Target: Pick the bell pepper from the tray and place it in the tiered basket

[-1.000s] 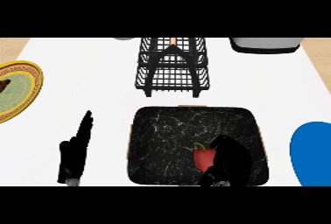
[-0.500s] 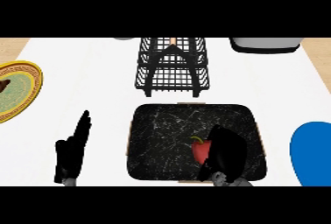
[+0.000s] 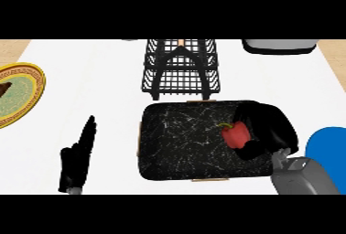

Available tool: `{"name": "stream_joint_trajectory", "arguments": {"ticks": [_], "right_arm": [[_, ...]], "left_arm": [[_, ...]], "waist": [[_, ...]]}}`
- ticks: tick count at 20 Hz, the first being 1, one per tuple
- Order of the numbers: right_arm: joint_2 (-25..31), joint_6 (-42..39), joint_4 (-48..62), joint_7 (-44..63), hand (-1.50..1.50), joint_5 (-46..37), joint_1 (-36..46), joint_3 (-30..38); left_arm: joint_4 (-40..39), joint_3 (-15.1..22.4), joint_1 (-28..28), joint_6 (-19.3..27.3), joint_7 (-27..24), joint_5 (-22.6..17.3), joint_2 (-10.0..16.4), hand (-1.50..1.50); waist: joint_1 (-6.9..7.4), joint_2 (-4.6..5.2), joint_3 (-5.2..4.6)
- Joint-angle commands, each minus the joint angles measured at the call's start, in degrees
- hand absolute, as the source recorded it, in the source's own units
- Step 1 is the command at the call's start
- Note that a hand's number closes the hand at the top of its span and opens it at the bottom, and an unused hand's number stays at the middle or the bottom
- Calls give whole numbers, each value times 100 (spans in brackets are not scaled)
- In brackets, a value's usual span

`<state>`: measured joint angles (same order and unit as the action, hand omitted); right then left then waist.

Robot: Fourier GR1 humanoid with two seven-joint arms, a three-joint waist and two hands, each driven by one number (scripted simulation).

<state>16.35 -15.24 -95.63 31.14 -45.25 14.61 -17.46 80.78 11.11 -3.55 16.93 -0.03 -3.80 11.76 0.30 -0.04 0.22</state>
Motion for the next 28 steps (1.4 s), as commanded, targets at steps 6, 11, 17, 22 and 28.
{"name": "stream_joint_trajectory", "arguments": {"ticks": [6, 11, 17, 22, 28], "right_arm": [[421, -916, -1559, 77, 150, 2197, 1158, 2148], [1008, -1264, -1812, 132, 150, 2354, 1783, 2558], [995, -1437, -1298, 1078, 150, 2522, 3122, 2514], [827, -1034, 1, 932, 150, 2131, 4030, 2339], [452, -702, 988, 1035, 150, 1752, 4773, 2091]], "left_arm": [[-103, 120, -101, 248, 194, 186, -215, 0], [-67, 69, 54, 108, 261, 203, -172, 0], [-471, -386, 422, -253, 240, -22, 23, 0], [-12, 99, -182, -62, 174, 313, -276, 0], [-729, -280, 529, -70, -39, 283, -384, 0]], "waist": [[-149, -37, -28], [-50, -8, -25], [-8, 3, -29], [116, 19, -27], [45, 28, -30]]}}
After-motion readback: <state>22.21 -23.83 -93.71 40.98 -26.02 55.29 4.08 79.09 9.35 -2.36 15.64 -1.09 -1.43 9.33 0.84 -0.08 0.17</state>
